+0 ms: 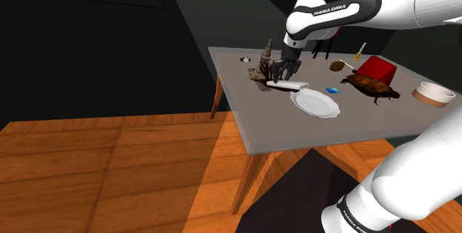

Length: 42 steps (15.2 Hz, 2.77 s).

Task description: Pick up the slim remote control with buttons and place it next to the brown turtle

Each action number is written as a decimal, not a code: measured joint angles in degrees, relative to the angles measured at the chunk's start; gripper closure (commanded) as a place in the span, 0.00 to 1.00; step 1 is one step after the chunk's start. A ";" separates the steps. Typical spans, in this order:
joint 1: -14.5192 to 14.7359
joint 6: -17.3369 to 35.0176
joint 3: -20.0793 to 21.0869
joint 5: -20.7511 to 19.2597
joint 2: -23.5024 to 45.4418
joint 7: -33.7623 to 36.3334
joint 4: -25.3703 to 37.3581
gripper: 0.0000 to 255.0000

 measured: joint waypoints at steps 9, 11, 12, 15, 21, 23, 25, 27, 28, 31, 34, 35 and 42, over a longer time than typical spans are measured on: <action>-0.20 -6.80 -0.14 -0.36 -1.81 -0.27 5.03 1.00; -1.14 -6.74 -1.25 -0.77 -2.91 -2.10 3.91 1.00; -1.77 -6.95 -1.96 -1.12 -3.90 -3.26 3.16 1.00; -3.66 -6.75 -4.32 -2.03 -5.75 -7.03 1.22 1.00; -7.04 -7.17 -8.98 -3.40 -6.98 -14.49 0.69 1.00; -8.26 -7.34 -10.74 -3.83 -7.17 -17.28 0.78 1.00; -9.53 -7.26 -12.67 -4.24 -7.15 -20.25 0.86 1.00; -10.74 -6.76 -14.63 -4.49 -6.75 -23.36 0.88 1.00; -11.21 -7.03 -15.47 -4.44 -6.32 -24.71 1.60 1.00; -12.76 -7.35 -18.27 -4.14 -4.72 -29.30 3.58 1.00; -14.38 -7.39 -21.05 -3.67 -3.13 -33.95 5.20 1.00; -14.80 -7.31 -22.00 -3.05 -1.83 -35.58 6.33 1.00; -18.49 -8.00 -27.55 0.35 4.14 -46.21 12.01 1.00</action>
